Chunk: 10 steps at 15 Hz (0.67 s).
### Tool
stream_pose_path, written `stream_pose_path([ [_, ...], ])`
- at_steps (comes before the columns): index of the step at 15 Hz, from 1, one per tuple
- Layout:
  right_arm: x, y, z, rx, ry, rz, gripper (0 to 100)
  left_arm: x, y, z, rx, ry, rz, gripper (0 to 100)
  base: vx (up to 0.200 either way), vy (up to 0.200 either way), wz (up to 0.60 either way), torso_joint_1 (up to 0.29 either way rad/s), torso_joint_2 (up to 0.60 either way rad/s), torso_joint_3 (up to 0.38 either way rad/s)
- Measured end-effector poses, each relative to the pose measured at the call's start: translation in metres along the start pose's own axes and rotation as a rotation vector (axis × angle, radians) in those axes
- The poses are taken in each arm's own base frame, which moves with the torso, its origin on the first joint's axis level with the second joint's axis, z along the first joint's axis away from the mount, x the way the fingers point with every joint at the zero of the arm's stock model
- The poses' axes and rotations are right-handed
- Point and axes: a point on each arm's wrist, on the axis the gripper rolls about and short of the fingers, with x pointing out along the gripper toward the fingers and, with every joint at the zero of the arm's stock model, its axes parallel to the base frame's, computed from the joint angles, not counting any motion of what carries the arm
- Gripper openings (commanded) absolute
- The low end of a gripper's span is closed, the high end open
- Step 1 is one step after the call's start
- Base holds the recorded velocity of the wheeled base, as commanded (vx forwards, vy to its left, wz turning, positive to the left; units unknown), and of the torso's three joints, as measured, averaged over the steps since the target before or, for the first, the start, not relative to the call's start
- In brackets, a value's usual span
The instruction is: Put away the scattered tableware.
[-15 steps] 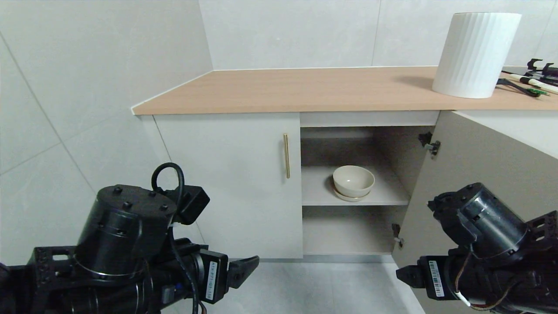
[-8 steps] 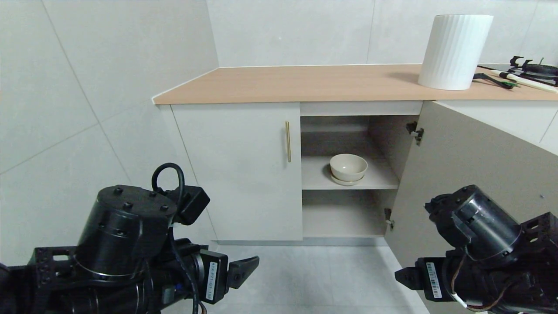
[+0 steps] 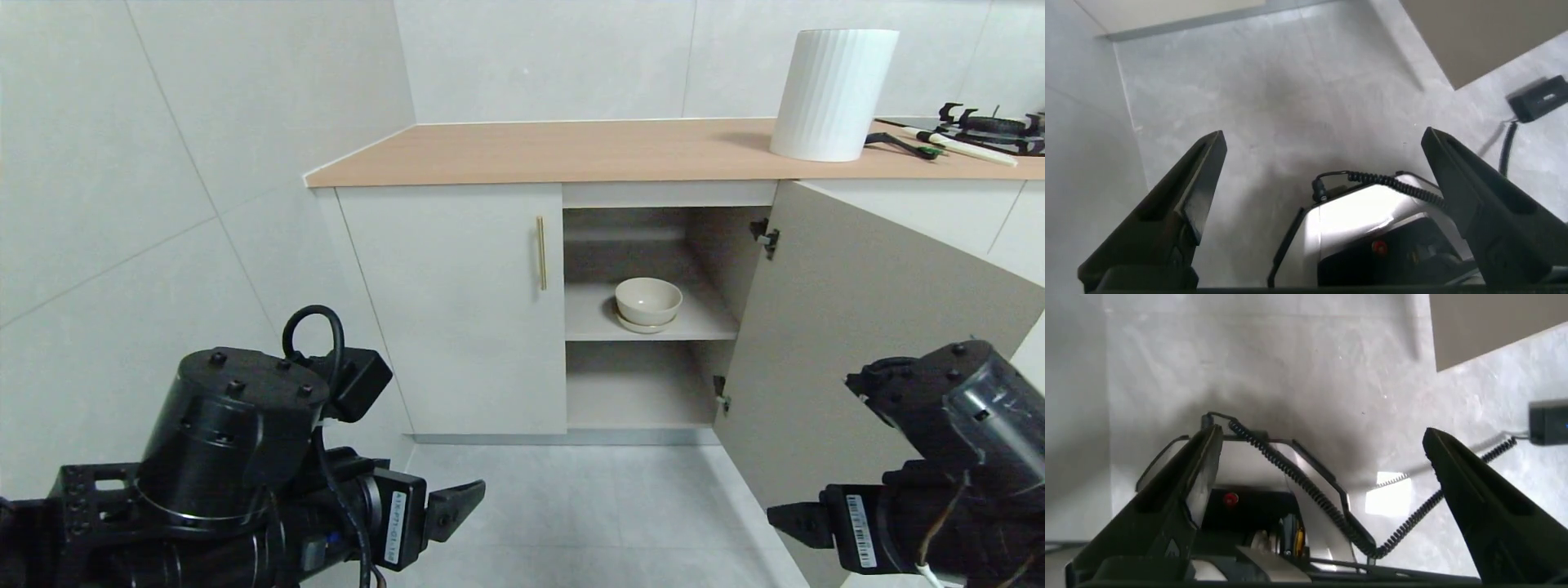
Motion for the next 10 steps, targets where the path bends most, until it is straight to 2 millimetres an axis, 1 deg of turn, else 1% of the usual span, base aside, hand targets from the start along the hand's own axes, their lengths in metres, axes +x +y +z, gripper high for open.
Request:
stream_pose_path([
  [3,-0.007,-0.022,0.001,0.068,-0.027,-0.036,100,0.0,0.0,0.0,0.001,-0.001,0.006,100,0.0,-0.2,0.0,0.001,0.0,0.002],
  [7,-0.007,-0.037,0.004,0.125,-0.037,-0.086,100,0.0,0.0,0.0,0.002,-0.007,0.018,100,0.0,-0.2,0.0,0.0,0.0,0.001],
  [10,-0.004,-0.052,0.01,0.13,-0.036,-0.143,100,0.0,0.0,0.0,0.002,-0.006,0.02,100,0.0,-0.2,0.0,0.001,0.0,-0.001],
])
